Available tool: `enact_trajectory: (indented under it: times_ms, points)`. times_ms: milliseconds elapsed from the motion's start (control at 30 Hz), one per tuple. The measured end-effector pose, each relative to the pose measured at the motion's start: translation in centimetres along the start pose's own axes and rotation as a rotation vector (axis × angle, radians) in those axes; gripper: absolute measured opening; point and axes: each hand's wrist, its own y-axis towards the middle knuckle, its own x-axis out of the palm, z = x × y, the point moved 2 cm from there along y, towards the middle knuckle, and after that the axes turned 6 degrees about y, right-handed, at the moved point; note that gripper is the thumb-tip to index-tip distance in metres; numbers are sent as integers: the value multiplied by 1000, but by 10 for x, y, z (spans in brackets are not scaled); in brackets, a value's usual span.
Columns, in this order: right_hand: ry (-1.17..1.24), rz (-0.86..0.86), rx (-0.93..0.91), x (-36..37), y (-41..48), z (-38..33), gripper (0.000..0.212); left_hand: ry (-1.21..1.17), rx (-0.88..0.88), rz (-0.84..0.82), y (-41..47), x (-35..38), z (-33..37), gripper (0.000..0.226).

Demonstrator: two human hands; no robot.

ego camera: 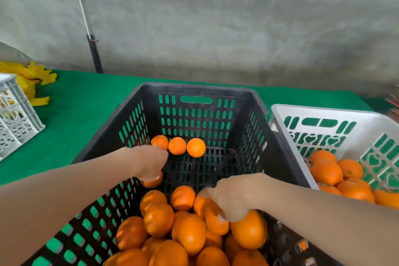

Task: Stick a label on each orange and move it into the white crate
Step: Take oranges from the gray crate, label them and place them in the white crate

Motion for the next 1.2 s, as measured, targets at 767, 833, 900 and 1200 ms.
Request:
enact_trajectory:
  times_ms: [767,833,900,1200]
  points:
    - [-217,74,-75,1,45,8,42,-53,-146,-238,161,22,-11,114]
    - [-200,96,-66,0,45,11,37,-9,-134,-290,160,25,-7,112]
    - [-162,164,-48,-3,43,15,35,-36,-188,-270,158,29,-10,111]
    - [-47,401,-40,-13,41,24,21,-181,-165,-237,135,43,-21,84]
